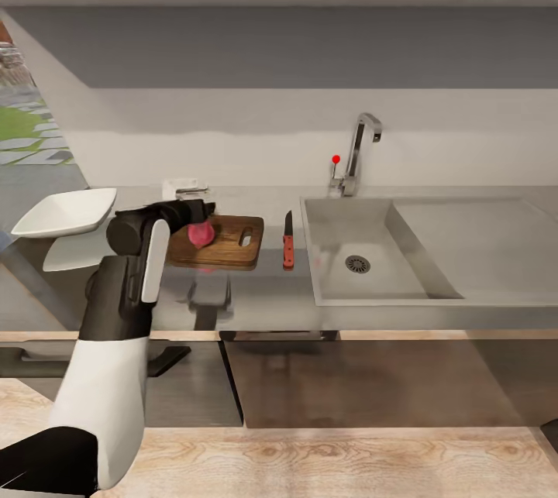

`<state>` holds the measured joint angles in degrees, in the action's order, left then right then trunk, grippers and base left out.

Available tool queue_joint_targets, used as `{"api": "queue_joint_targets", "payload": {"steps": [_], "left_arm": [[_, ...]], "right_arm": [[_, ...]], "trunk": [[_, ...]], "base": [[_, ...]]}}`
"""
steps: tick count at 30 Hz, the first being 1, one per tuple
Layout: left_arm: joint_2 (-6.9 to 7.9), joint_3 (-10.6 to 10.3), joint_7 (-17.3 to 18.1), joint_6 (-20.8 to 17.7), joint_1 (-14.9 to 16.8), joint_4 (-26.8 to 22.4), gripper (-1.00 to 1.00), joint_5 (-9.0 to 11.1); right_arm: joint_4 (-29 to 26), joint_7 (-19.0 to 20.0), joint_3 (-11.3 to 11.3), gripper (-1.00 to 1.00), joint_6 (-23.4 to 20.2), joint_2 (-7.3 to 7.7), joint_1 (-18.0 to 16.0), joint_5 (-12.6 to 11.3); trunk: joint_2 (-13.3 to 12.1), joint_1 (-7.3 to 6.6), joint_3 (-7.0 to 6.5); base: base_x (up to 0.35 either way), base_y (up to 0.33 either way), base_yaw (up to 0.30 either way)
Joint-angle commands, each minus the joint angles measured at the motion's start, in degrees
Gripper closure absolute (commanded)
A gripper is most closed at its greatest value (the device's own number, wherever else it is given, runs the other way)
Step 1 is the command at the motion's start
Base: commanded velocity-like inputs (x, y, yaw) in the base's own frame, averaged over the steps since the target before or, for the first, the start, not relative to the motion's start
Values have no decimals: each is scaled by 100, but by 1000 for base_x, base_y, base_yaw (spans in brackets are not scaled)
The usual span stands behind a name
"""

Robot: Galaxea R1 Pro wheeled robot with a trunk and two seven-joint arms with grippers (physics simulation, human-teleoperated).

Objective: In the kitchen, take the Vidalia onion out of the sink, dice it on the chopping board with the paring knife, put the diced onion into the bowl on the countertop, then place both the paring knife and the chopping board into the sink.

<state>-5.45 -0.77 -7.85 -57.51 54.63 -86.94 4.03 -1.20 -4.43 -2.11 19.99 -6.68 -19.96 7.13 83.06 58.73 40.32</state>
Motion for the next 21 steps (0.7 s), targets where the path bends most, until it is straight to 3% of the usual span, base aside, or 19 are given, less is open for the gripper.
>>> {"api": "queue_joint_targets", "payload": {"steps": [1, 12, 21], "left_arm": [[0, -3, -53, -23, 4, -77, -100, 43], [0, -4, -58, -31, 4, -194, -100, 44], [8, -18, -58, -25, 4, -192, -100, 43]], "right_arm": [[5, -36, -23, -100, 13, -4, -2, 60], [5, -32, -23, -100, 13, 0, -2, 60], [5, -32, -25, -100, 13, 0, -4, 60]], "trunk": [[2, 0, 5], [2, 0, 5], [2, 0, 5]], "base": [[0, 0, 0], [-12, 0, 0], [-282, 0, 0]]}}
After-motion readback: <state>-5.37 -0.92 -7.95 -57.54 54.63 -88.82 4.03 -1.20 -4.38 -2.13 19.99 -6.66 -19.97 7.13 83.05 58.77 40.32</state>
